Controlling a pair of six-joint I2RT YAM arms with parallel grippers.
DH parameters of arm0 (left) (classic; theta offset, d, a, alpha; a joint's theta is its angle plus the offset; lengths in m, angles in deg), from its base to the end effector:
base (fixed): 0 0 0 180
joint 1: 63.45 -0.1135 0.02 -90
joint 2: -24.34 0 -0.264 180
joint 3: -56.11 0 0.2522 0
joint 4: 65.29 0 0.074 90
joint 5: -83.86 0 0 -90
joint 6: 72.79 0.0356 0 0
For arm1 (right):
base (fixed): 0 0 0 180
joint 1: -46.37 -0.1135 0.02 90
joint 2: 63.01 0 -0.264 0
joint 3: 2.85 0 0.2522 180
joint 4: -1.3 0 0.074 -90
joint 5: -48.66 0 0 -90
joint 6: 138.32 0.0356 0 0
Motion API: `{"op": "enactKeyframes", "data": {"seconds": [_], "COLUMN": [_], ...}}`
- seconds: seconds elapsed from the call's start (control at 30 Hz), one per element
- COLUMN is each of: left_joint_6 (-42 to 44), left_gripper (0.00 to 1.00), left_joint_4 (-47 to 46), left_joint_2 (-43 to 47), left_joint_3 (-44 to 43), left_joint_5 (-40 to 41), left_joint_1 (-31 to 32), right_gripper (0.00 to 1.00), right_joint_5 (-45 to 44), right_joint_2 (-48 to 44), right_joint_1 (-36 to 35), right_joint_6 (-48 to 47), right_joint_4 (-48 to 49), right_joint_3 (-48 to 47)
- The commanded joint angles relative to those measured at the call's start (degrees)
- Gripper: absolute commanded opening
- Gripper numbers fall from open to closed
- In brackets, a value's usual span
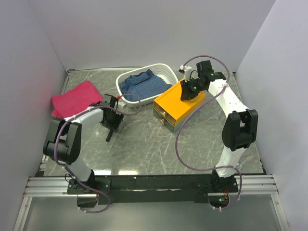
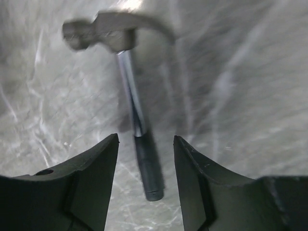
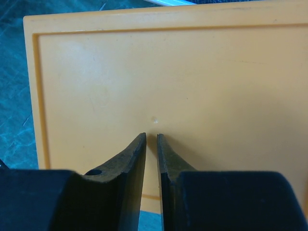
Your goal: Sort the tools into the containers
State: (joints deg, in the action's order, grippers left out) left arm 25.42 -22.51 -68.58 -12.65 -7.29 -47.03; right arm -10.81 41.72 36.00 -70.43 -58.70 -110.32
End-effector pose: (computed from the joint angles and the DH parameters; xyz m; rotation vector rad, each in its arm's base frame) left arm 0.2938 -0.0873 0.1731 0.5901 2.6765 -0.0675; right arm 0.3859 0.0890 0.2928 -0.8779 2.3081 0.5943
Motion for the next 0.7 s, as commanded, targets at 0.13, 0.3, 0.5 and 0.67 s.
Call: {"op": "enactKeyframes", "data": {"seconds": [0.13,0.3,0.5,0.67], "left_joint_6": [-2.8,-0.7,0.6,3.0], "left_gripper": [0.31,0.01,0.01,0.01], "left_joint_4": [4.7,6.3,6.9,9.2], "left_joint_2": [-7.5,-0.4,5.0,-8.6], "left_joint_3": [-4.6,-8.6,-24.6,-53.2], "left_joint_5": [0.0,-5.5,-12.6,-13.8], "left_joint_1": [-1.7,-2.2,-1.8,0.8], "right_gripper": [0.24,0.24,0.25,0.25], "right_joint_5": [-4.0,-5.3,-7.7,-14.6], "right_joint_2": [1.9,-0.1,-4.5,-10.0], "right_joint_1": [-0.4,-0.4,0.2,0.4], "right_joint_6": [-1.3,-2.0,-3.6,-4.2], "right_joint_4": [-3.1,-3.7,-5.7,-2.6], "right_joint_3": [2.0,0.4,-4.4,-5.7]}}
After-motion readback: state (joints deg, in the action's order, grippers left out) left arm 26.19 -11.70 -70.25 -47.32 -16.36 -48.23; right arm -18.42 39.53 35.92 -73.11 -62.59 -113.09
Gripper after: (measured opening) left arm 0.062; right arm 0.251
